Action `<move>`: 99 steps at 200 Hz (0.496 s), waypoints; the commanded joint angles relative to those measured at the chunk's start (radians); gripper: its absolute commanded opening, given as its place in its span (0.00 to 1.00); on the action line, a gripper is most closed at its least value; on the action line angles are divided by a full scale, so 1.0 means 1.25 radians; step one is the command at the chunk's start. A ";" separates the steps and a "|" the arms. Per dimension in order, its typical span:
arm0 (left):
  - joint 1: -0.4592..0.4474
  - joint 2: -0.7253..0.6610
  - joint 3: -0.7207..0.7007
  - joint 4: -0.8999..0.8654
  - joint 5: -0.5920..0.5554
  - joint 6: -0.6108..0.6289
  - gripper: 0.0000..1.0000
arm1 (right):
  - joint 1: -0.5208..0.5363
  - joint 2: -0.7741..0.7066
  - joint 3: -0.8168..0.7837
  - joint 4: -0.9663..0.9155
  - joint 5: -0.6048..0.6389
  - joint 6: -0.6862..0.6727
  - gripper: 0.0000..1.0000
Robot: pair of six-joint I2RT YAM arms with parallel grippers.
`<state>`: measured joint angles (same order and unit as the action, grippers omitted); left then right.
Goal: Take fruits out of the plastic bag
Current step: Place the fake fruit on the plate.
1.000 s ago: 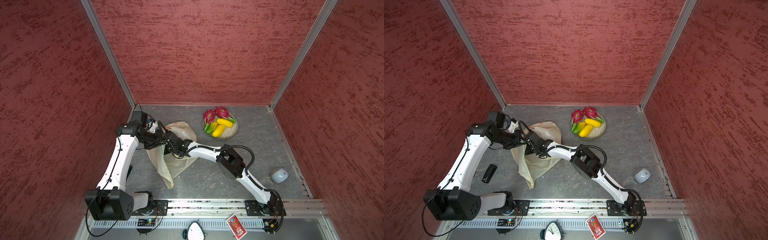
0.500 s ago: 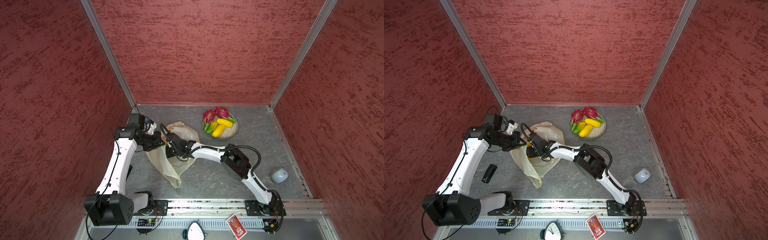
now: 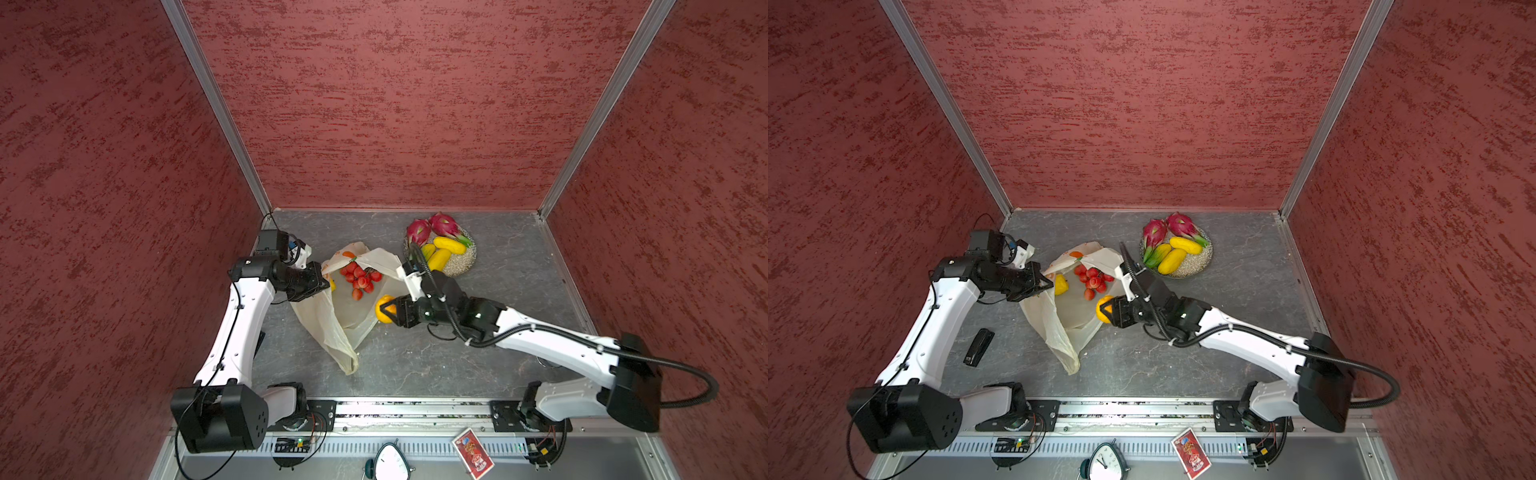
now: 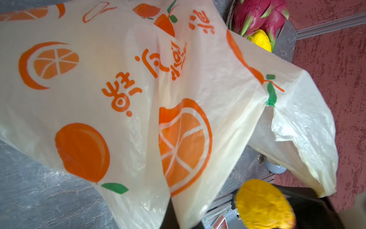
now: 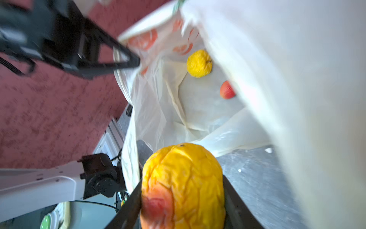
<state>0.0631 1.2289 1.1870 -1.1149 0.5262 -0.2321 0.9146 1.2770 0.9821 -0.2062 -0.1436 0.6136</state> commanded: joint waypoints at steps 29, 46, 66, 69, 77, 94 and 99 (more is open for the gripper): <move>0.003 -0.051 -0.026 0.026 0.044 -0.007 0.00 | -0.427 -0.074 -0.020 -0.171 -0.065 -0.045 0.37; 0.002 -0.060 -0.027 0.023 0.050 -0.009 0.00 | -0.502 0.007 -0.006 -0.138 -0.086 -0.066 0.37; -0.003 -0.064 -0.027 0.016 0.050 -0.010 0.00 | -0.554 0.118 0.034 -0.108 -0.099 -0.087 0.37; -0.003 -0.063 -0.027 0.015 0.049 -0.009 0.00 | -0.560 0.132 0.039 -0.103 -0.102 -0.089 0.37; -0.005 -0.062 -0.026 0.011 0.049 -0.007 0.00 | -0.573 0.177 0.059 -0.093 -0.109 -0.091 0.37; -0.007 -0.060 -0.027 0.003 0.048 0.000 0.00 | -0.590 0.254 0.108 -0.089 -0.107 -0.102 0.37; -0.007 -0.061 -0.027 0.002 0.047 0.000 0.00 | -0.593 0.273 0.122 -0.091 -0.105 -0.104 0.37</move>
<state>0.0597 1.1584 1.1557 -1.1004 0.5716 -0.2386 0.1982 1.5478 1.0367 -0.3351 -0.2428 0.5285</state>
